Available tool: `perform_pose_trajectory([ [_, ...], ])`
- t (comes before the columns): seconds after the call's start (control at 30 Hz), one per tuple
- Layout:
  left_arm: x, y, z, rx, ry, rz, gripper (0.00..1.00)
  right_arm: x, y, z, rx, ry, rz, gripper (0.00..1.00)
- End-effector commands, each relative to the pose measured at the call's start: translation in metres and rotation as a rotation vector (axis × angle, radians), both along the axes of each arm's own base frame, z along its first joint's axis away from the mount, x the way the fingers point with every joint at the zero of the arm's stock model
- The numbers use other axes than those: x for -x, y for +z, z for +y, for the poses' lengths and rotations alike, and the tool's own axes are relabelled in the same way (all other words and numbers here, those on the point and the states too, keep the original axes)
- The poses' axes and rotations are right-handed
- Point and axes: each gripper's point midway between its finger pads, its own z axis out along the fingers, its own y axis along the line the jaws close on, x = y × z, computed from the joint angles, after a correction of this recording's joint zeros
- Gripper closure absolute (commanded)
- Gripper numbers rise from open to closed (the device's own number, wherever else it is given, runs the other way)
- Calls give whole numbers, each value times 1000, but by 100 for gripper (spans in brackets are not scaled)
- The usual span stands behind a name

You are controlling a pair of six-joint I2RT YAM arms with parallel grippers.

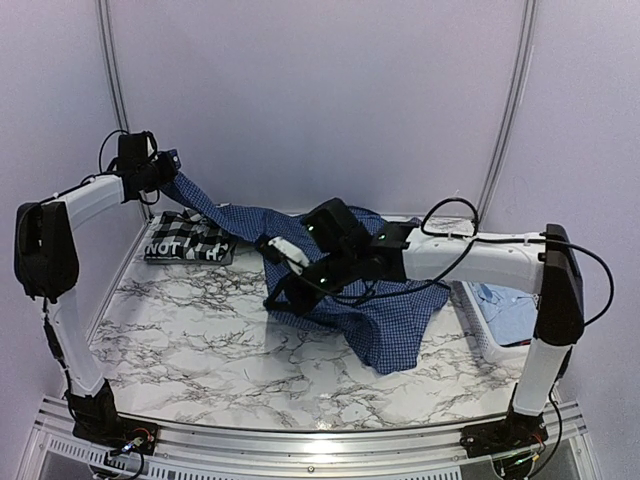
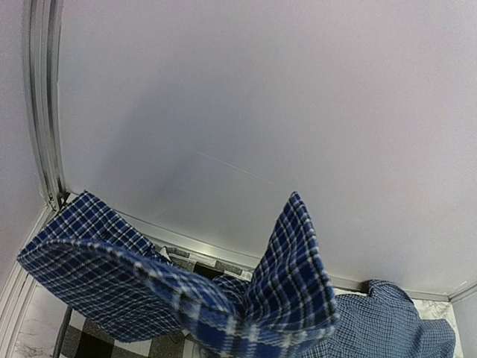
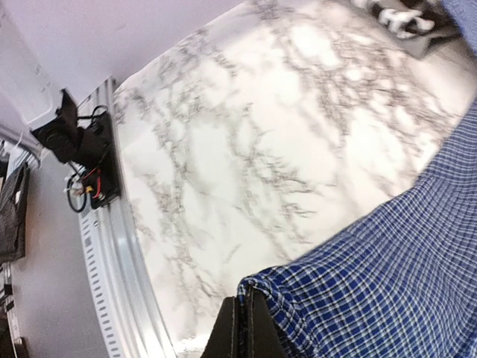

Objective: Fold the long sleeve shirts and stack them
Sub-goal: Flatten out the crumpled shirt at the center of the board.

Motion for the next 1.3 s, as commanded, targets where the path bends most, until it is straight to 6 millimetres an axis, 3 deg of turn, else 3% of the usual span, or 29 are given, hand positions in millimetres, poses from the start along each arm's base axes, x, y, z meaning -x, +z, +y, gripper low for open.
perform_pose_trajectory([
  [0.0,-8,6,-5,2,-18,-11,100,42,0,37,-27,131,28,100],
  [0.17,-13,15,-4,-10,-16,-26,99,70,3,56,-76,213,67,100],
  [0.27,-14,13,-5,-8,-18,-10,99,74,16,69,-119,246,64,100],
  [0.37,-15,12,-5,3,-17,-6,99,75,5,78,-92,270,75,100],
  [0.4,-15,10,-5,6,-20,-2,98,76,0,80,-81,279,80,96],
  [0.53,-16,1,-7,2,-30,26,96,75,-9,80,-59,266,76,59],
  [0.67,-15,-3,-7,-2,-28,35,96,64,-2,68,-43,208,33,42],
  [0.73,-16,-4,-7,-1,-29,36,96,50,-2,56,-21,146,31,41],
  [0.87,-15,-1,-7,1,-28,31,96,3,-43,12,139,-77,42,43],
  [0.97,-16,3,-8,3,-31,23,96,2,-75,-10,228,-118,65,45],
  [1.13,-16,3,-9,9,-32,23,96,9,-111,-19,263,-138,148,57],
  [1.27,-15,1,-9,5,-33,28,96,8,-131,-27,303,-182,178,57],
])
